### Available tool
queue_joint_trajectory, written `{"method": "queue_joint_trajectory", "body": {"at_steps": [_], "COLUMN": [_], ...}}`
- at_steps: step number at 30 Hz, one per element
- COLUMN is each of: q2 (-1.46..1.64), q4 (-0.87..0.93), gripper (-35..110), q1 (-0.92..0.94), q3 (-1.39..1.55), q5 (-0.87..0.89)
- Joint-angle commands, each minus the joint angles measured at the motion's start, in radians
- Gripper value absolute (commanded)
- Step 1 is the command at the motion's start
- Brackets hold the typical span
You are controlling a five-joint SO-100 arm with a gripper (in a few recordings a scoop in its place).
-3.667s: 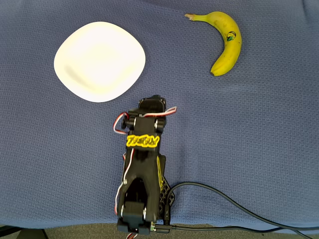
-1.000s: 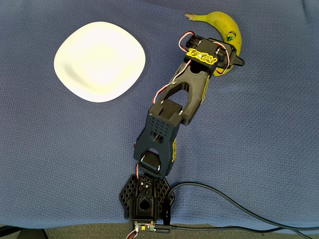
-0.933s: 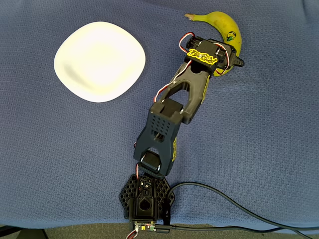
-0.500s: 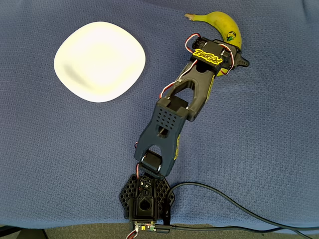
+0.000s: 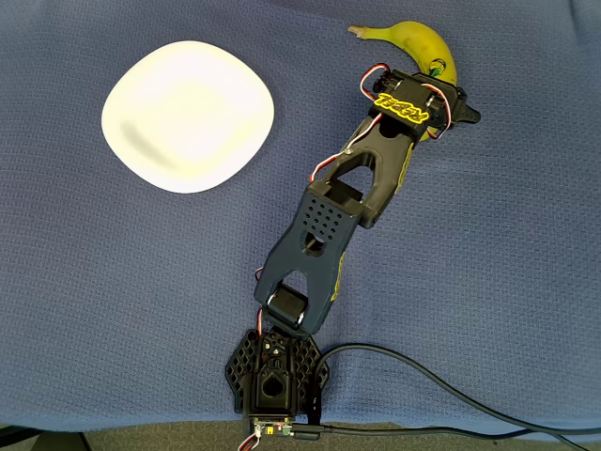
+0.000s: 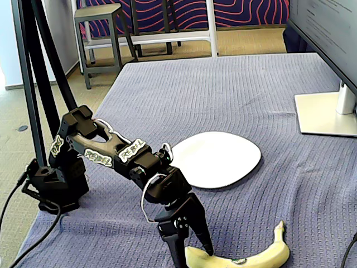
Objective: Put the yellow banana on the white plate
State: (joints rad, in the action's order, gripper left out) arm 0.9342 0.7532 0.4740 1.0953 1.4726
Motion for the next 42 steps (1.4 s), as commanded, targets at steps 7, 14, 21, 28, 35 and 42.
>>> {"method": "queue_joint_trajectory", "body": {"at_steps": [7,14,21,28,35,42], "q2": [0.087,0.109,0.087,0.087,0.097,0.140], "q4": [0.043,0.026,-0.002,-0.043,-0.057,-0.023], "gripper": [36,36,30,19,2,0], "q1": [-0.055,-0.072,-0.046,-0.025,-0.021,-0.011], "q3": [0.106,0.164,0.129,0.118,0.118,0.114], "q5": [-0.086,-0.089,-0.097,-0.130,-0.138,-0.060]}}
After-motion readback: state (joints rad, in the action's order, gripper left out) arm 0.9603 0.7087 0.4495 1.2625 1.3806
